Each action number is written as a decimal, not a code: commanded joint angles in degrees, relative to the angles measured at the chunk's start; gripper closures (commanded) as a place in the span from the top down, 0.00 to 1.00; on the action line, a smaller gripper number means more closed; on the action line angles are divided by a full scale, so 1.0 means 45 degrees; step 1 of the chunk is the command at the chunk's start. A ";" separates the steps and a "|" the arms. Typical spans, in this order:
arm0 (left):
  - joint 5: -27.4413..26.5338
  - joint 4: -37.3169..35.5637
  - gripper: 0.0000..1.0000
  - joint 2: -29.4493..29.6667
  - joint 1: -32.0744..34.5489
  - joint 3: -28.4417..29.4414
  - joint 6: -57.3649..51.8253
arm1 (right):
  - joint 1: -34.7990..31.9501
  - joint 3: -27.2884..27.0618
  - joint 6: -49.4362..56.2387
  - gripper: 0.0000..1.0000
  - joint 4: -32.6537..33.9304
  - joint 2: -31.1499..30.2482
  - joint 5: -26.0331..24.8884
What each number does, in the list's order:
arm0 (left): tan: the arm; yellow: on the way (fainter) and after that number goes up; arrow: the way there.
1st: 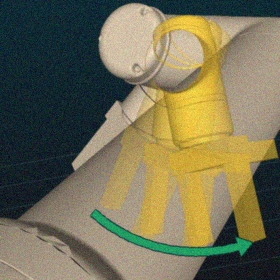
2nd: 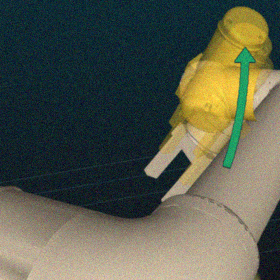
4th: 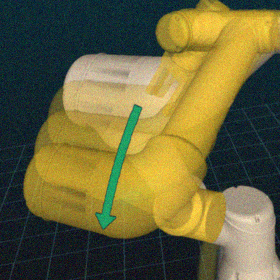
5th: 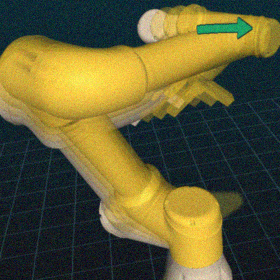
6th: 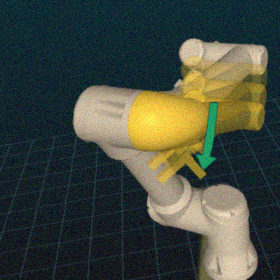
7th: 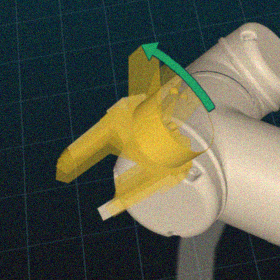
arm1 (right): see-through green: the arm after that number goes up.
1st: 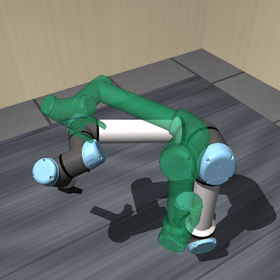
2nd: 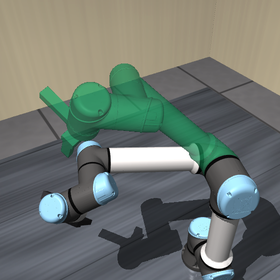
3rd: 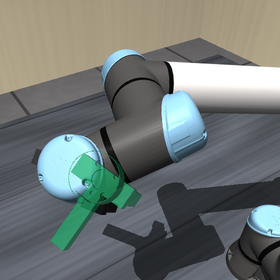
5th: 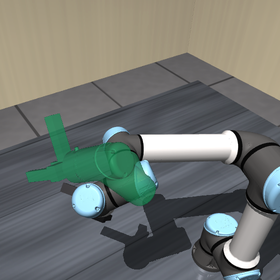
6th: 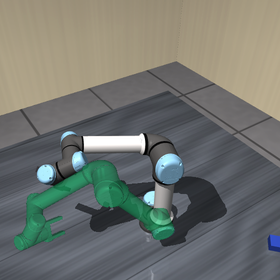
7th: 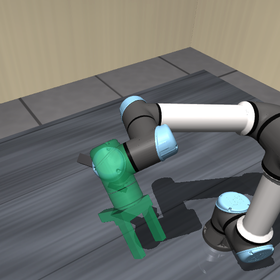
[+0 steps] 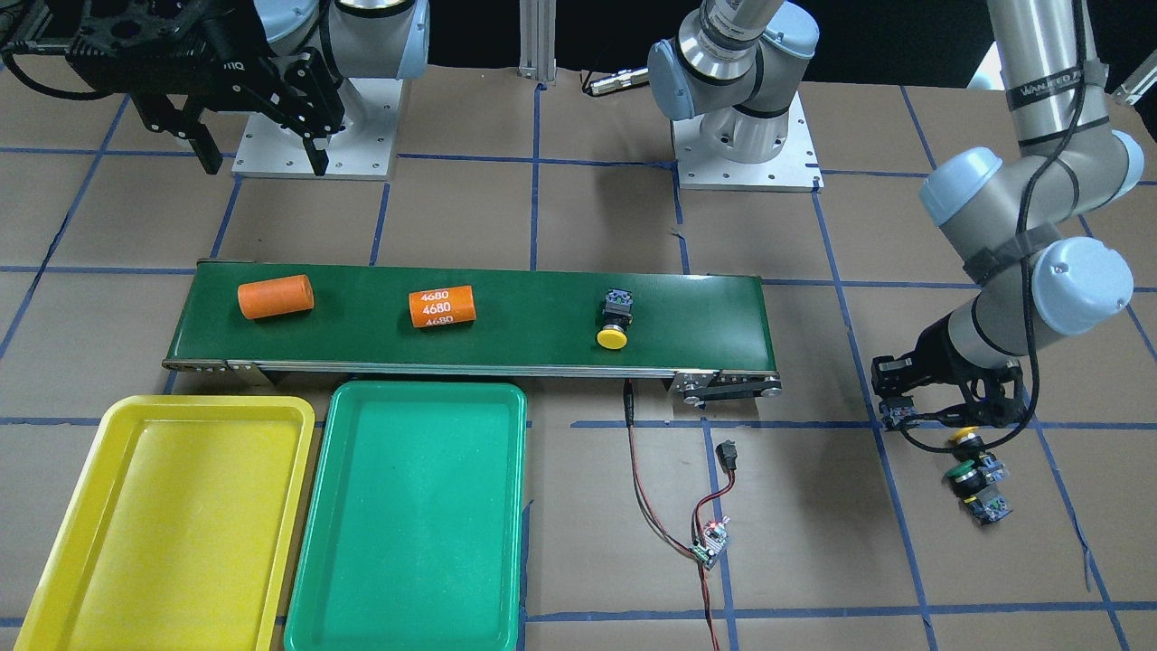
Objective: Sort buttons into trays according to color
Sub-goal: 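Carry the green-capped button onto the belt and release it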
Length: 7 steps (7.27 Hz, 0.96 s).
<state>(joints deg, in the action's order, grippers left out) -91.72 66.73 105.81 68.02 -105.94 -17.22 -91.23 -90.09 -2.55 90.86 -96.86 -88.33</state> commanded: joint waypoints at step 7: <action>0.0538 0.0880 1.00 -0.2166 0.4396 -0.2142 0.2420 | 0.0000 -0.0019 0.0000 1.00 -0.0016 0.0001 0.0000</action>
<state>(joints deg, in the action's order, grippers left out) -89.29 72.40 95.70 87.38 -115.55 -6.65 -91.23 -90.12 -2.55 90.85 -96.86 -88.33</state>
